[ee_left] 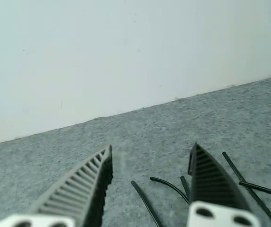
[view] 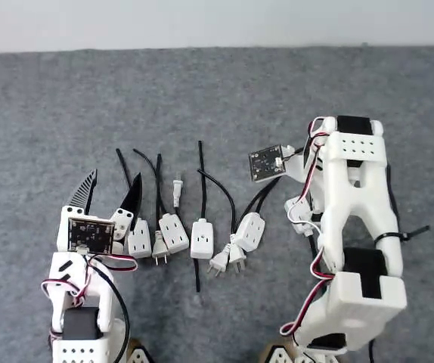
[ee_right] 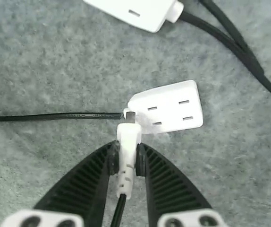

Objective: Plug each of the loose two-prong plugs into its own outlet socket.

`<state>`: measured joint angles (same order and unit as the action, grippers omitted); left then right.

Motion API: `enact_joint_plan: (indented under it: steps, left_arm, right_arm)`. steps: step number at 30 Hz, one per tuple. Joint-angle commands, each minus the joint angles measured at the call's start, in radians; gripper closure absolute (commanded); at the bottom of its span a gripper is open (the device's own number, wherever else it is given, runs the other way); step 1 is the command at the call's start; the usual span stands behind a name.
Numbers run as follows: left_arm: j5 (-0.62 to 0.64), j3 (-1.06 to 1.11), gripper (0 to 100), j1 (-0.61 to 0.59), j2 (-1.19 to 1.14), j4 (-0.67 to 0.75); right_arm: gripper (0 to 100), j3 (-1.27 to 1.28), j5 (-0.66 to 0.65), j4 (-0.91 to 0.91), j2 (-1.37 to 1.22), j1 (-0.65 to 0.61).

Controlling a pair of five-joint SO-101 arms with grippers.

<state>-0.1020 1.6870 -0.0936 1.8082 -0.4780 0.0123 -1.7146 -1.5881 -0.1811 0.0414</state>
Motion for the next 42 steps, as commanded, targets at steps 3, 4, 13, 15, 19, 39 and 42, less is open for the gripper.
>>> enact_joint_plan:
  steps: [3,4,13,15,19,39,42]
  left_arm:
    - [-0.02,-0.005,74,0.008,0.009,0.025]
    - [-0.02,-0.005,74,0.008,0.009,0.025]
    - [-0.04,-0.005,74,0.04,0.009,0.025]
    - [-0.04,-0.005,74,0.048,0.009,0.026]
    - [-0.04,-0.038,74,0.068,0.011,0.025]
    - [-0.034,-0.243,74,0.325,0.011,-0.121]
    - [-0.034,-0.24,74,0.325,0.011,-0.123]
  right_arm:
    - [98.9,-0.061,-0.015,0.044,0.016,-0.008]
    - [98.9,-0.064,-0.015,0.059,0.019,-0.012]
    - [98.9,-0.187,0.097,-0.005,0.05,-0.087]
    - [98.9,-0.232,0.129,-0.038,0.076,-0.119]
    - [98.9,-0.322,0.219,-0.107,0.16,-0.217]
    - [98.9,-0.399,0.615,-0.203,0.421,-0.73]
    - [98.9,-0.399,0.615,-0.203,0.421,-0.739]
